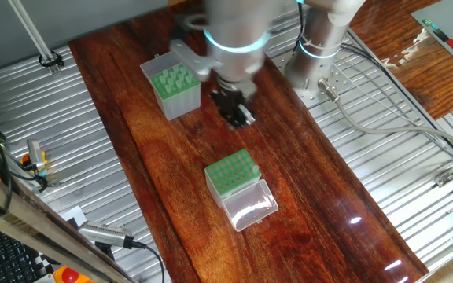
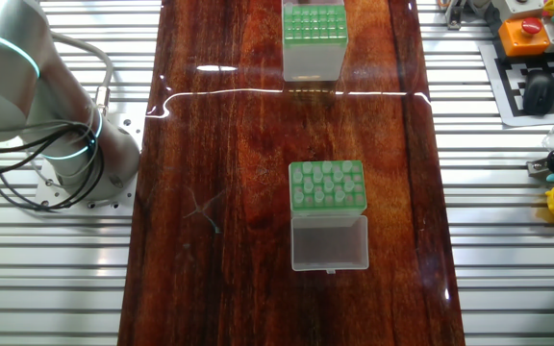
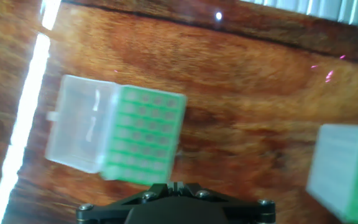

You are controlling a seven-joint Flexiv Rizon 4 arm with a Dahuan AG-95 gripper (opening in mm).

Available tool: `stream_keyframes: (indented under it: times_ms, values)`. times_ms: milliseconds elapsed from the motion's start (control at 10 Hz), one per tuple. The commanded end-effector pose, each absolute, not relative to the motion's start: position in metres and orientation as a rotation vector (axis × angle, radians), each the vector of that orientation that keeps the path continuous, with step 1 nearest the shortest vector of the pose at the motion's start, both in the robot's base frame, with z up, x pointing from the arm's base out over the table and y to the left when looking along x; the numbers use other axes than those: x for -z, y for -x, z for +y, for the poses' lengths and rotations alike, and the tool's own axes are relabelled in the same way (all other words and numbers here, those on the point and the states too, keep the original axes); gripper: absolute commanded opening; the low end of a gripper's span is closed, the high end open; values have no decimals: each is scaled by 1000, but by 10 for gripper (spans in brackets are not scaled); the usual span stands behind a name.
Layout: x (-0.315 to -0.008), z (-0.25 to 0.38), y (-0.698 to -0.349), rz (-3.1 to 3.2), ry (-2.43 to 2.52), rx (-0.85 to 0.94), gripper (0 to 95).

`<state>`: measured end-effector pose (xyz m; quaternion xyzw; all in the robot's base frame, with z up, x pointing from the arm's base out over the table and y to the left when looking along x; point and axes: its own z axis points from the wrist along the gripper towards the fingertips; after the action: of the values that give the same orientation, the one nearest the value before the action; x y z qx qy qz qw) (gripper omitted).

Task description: Transfer all large pipette tips from one holder to another

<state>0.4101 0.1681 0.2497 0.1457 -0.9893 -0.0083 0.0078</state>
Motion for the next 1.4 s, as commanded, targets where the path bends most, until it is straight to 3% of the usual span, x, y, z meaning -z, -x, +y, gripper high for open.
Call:
stream_keyframes:
  times_ms: [100,500,1000,1100,1400]
  values:
    - [-250,154,-413,-3100,-562,20,0]
    - [-250,148,-416,-3111,-472,-37,0]
    - [-242,54,-460,-3057,-665,32,0]
    - [-242,54,-460,-3045,-701,39,190]
    - [-242,54,-460,-3068,-614,31,190]
